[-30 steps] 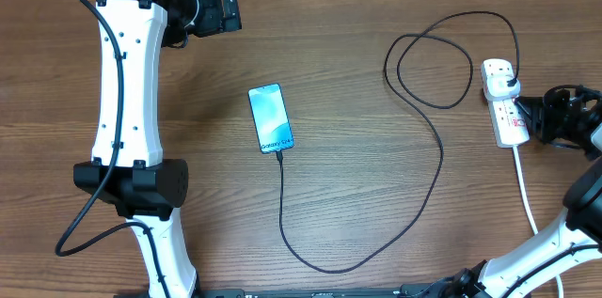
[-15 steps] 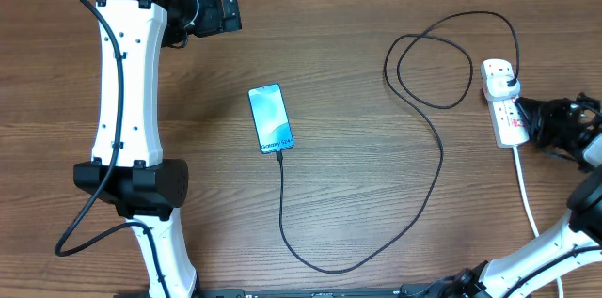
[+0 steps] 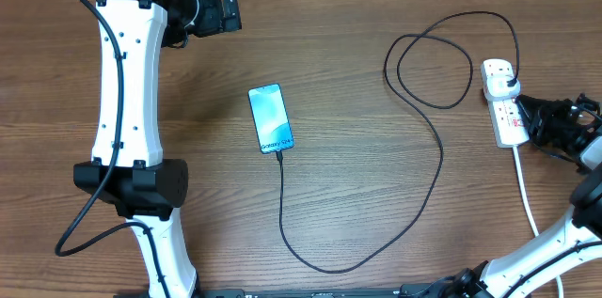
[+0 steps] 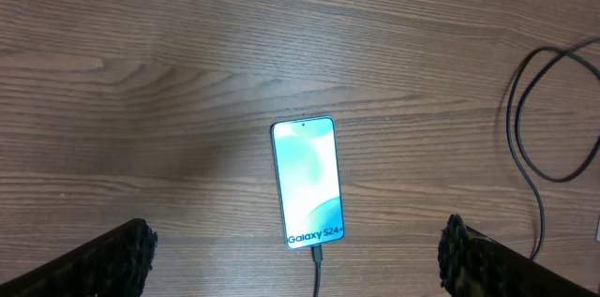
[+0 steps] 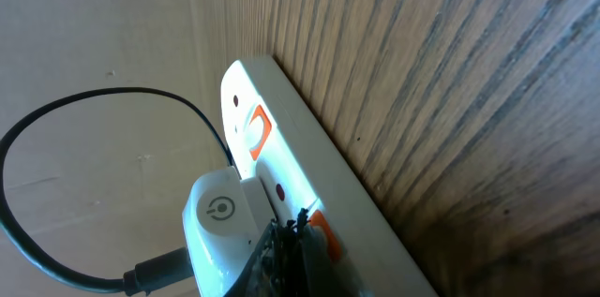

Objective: Plug charger to phone and switch on socket

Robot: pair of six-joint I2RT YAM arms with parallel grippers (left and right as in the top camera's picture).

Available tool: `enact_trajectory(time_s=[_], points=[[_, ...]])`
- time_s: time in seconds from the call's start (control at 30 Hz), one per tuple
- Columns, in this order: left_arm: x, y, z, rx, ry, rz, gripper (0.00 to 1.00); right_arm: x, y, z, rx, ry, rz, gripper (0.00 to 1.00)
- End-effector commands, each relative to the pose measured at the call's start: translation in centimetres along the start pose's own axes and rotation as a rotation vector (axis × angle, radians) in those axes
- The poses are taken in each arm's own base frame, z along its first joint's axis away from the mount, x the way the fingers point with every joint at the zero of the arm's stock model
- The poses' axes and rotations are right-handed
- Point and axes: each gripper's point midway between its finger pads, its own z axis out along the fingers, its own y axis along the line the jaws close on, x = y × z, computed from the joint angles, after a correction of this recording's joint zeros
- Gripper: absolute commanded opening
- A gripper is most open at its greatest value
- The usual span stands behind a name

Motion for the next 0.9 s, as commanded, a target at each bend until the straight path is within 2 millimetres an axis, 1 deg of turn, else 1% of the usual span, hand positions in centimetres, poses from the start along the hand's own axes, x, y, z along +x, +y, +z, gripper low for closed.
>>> enact_trajectory(time_s=[0.0, 0.37, 0.6, 0.8, 0.87], points=[[-0.3, -0.2, -1.4, 0.003, -0.038, 0.014, 1.00, 1.0, -1.4, 0.8, 0.019, 0.028, 0.036, 0.04], [-0.3, -0.2, -1.4, 0.003, -0.038, 0.014, 1.00, 1.1, -1.4, 0.9, 0.023, 0.031, 0.009, 0.04], [-0.3, -0.2, -1.4, 0.003, -0.038, 0.014, 1.00, 1.7, -1.2, 1.7, 0.032, 0.046, -0.041, 0.04], [-0.3, -0.2, -1.4, 0.003, -0.038, 0.014, 1.00, 2.0, -1.6, 2.2, 0.067, 0.045, -0.049, 0.04], [-0.3, -0.2, -1.4, 0.003, -0.038, 0.014, 1.00, 2.0, -2.1, 2.1, 0.091, 0.040, -0.036, 0.04]])
